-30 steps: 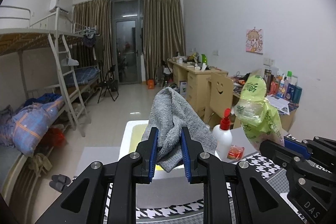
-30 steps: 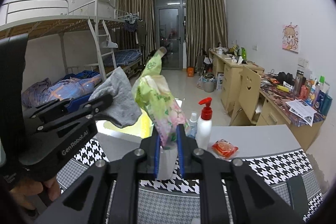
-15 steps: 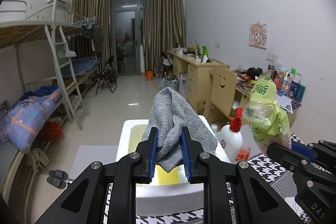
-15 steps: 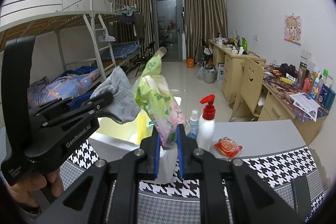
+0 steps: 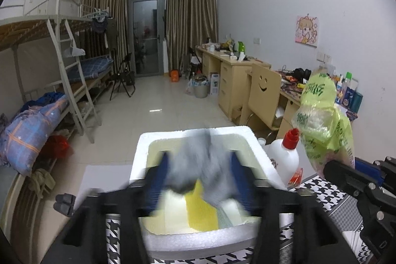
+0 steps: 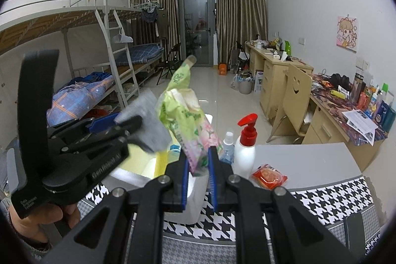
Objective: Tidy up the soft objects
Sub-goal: 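Lower the grey sock into the white foam box and open the left tool, then lower the tissue pack into the white foam box and open the right tool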
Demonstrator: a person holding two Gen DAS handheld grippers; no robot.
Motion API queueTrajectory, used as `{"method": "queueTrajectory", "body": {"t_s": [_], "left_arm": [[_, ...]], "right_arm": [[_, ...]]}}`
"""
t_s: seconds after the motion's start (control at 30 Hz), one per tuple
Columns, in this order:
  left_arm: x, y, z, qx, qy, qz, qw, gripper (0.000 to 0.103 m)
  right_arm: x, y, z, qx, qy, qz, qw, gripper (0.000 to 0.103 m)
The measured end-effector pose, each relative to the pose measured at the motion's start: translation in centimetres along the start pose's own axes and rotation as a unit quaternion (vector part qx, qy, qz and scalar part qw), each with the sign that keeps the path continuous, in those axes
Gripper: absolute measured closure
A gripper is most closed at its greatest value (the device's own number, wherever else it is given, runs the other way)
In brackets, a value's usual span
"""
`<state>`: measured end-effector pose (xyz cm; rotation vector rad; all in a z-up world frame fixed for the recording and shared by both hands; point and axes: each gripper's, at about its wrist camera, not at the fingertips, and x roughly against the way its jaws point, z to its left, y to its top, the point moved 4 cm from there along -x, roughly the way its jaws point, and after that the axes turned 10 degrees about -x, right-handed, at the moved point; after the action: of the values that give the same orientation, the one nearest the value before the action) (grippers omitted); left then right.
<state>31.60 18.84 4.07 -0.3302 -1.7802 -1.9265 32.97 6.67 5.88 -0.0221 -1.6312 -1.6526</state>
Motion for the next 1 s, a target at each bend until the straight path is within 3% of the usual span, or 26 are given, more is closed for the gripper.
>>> {"method": "queueTrajectory", "body": {"t_s": [0.03,0.13,0.3,1.0], "left_arm": [[0.1,-0.1,0.1,0.002,0.003,-0.003,1.0,0.024],[0.8,-0.2,0.7,0.007,0.014,-0.004,0.9999,0.021],[2.3,-0.6,1.7,0.014,0.036,-0.023,0.999,0.004],[4.5,-2.9,7.6,0.05,0.096,-0.018,0.9939,0.001]], "right_arm": [[0.0,0.0,0.1,0.001,0.0,0.0,1.0,0.085],[-0.2,-0.1,0.1,0.003,-0.001,0.002,1.0,0.085],[-0.8,0.0,0.7,0.008,0.001,0.006,1.0,0.085],[-5.5,0.5,4.0,0.022,0.027,0.047,0.998,0.085]]}}
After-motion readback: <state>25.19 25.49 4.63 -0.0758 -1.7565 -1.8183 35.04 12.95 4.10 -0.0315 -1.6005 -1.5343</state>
